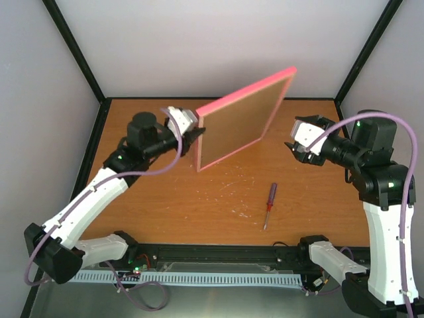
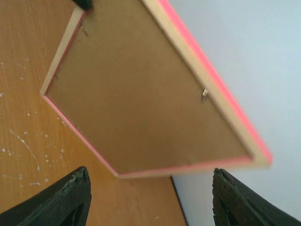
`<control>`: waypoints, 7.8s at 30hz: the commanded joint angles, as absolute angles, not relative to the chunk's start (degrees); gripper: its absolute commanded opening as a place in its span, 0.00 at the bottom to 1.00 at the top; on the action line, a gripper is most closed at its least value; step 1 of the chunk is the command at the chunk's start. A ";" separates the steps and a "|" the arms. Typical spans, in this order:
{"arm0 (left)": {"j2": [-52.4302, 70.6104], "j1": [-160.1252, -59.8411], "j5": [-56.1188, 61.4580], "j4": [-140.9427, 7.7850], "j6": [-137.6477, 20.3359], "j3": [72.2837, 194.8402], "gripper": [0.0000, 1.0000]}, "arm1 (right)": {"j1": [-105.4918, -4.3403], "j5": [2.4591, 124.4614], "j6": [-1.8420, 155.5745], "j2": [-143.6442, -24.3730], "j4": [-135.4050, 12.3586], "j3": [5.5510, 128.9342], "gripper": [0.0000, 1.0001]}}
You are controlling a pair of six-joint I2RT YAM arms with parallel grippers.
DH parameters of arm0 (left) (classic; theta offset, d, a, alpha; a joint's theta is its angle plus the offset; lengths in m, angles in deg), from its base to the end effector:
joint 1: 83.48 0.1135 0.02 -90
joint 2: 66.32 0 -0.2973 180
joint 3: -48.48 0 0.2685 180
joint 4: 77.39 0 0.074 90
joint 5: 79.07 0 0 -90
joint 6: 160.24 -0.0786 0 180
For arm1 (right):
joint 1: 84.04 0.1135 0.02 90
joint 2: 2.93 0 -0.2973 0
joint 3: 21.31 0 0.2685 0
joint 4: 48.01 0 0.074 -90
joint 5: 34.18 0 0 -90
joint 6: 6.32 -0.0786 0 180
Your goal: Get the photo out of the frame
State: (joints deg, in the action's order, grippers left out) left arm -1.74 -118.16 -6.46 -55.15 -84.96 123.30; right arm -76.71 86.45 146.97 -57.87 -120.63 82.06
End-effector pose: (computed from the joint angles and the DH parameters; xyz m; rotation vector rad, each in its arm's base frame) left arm 0.2353 -0.1914 0.3988 0.9475 1.5306 -0.5198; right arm 0.1502 0.0597 0.4997 -1.3753 1.3582 -0.1175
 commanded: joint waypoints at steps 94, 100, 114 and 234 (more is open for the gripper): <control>-4.77 -128.04 29.13 -69.55 3.18 82.37 0.65 | -90.87 91.59 108.56 -70.85 -97.00 42.19 0.62; 5.78 -128.08 14.29 -67.82 -24.93 97.67 0.56 | -95.11 93.16 105.81 -70.63 -102.59 46.34 0.65; 33.75 -147.95 8.71 -56.05 -39.48 126.76 0.47 | -101.09 97.03 100.81 -60.58 -94.97 37.99 0.66; 3.01 -135.11 30.19 -41.63 -24.25 105.34 0.77 | -80.91 120.45 114.96 -74.37 -115.42 54.42 0.03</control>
